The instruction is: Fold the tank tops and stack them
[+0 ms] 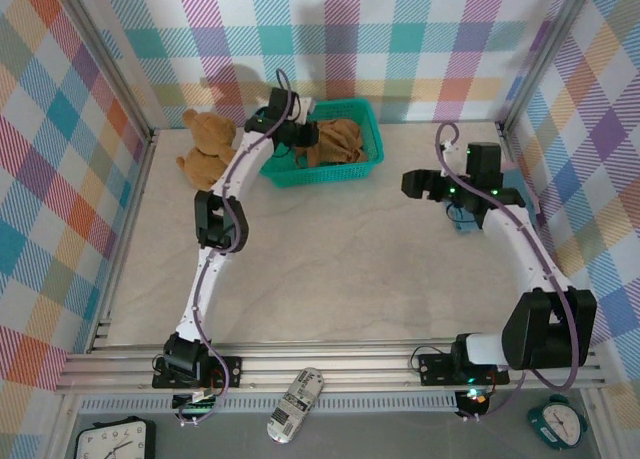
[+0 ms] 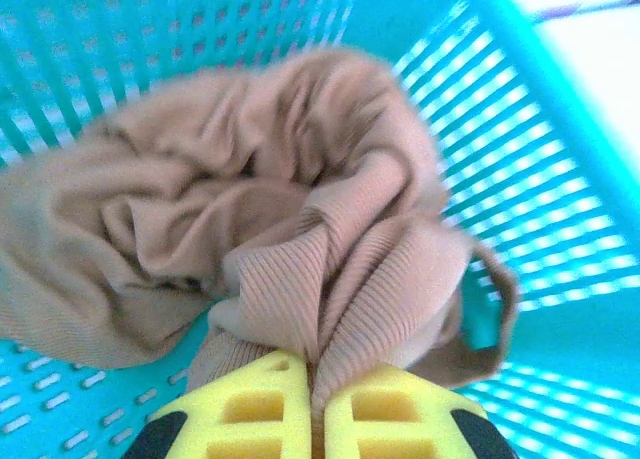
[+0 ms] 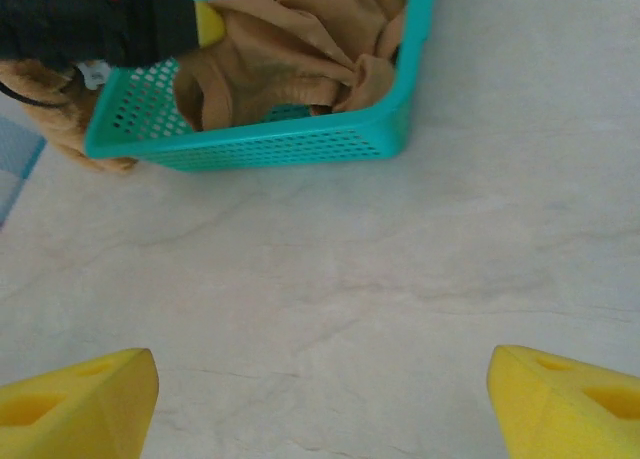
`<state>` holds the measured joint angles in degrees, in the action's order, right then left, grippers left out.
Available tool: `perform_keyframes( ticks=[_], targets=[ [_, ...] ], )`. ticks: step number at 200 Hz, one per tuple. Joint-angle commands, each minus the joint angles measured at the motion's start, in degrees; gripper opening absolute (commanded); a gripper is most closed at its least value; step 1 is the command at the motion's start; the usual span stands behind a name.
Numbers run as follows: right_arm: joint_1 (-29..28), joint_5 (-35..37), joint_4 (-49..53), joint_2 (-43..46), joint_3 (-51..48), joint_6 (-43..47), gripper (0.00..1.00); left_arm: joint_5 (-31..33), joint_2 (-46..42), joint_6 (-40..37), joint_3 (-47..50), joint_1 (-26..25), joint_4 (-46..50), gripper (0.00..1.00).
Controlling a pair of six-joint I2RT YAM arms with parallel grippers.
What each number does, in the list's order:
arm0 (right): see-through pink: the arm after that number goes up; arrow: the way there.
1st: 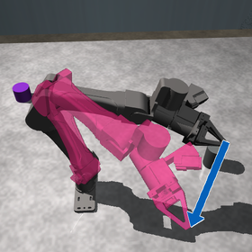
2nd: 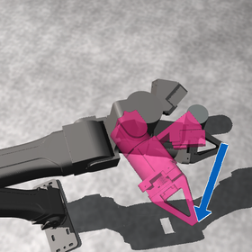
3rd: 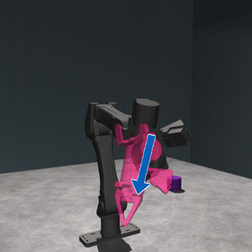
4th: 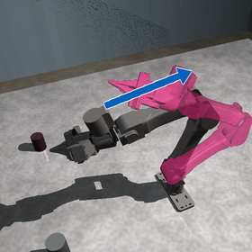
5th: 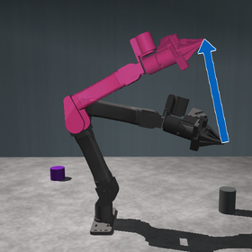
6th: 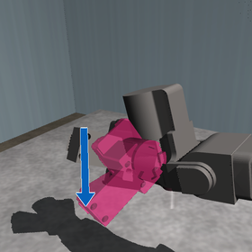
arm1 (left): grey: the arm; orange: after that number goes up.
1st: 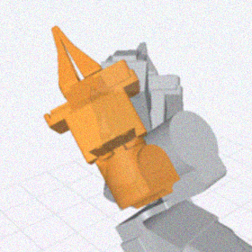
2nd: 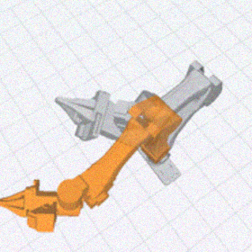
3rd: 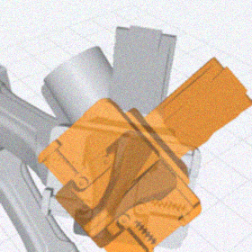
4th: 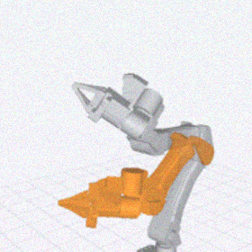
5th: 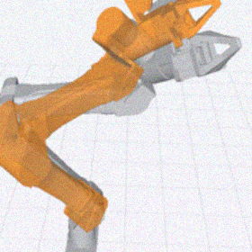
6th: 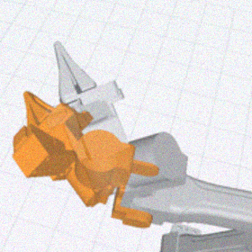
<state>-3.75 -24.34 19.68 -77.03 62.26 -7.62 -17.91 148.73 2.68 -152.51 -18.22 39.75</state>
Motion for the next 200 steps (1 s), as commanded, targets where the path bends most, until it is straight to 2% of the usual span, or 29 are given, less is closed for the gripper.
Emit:
perform_keyframes(
  ticks=[1,38,78,113,131,156,200],
  targets=[
    [-2.8,-0.7,-7.5,-1.7,-0.6,-6.8,0.86,-0.1,-13.3,-2.4,-2.0,0.2,2.1,0.0],
    [-7.0,0.0,-13.8,-5.4,0.0,-7.5,0.85,-0.5,-22.9,-3.0,-1.4,-0.9,6.0,0.0],
    [-11.2,-0.6,-20.9,-7.9,1.6,-4.7,0.84,2.2,-32.5,-3.9,-1.6,-5.3,7.9,0.0],
    [-14.4,-2.2,-21.3,-6.4,3.3,-1.6,0.83,5.1,-41.7,-3.4,-1.4,-9.9,11.8,0.0],
    [-15.9,-2.7,-20.1,-3.8,2.6,0.5,0.83,4.6,-45.4,-0.3,-0.3,-11.8,14.7,0.0],
    [-17.0,-4.2,-18.1,1.8,-1.3,2.2,0.82,3.1,-52.8,5.9,13.5,-14.5,14.3,0.0],
    [-17.3,-6.6,-8.5,16.4,-10.3,3.6,0.8,-1.4,-64.1,20.9,45.4,-19.3,0.6,0.0]
  ],
)
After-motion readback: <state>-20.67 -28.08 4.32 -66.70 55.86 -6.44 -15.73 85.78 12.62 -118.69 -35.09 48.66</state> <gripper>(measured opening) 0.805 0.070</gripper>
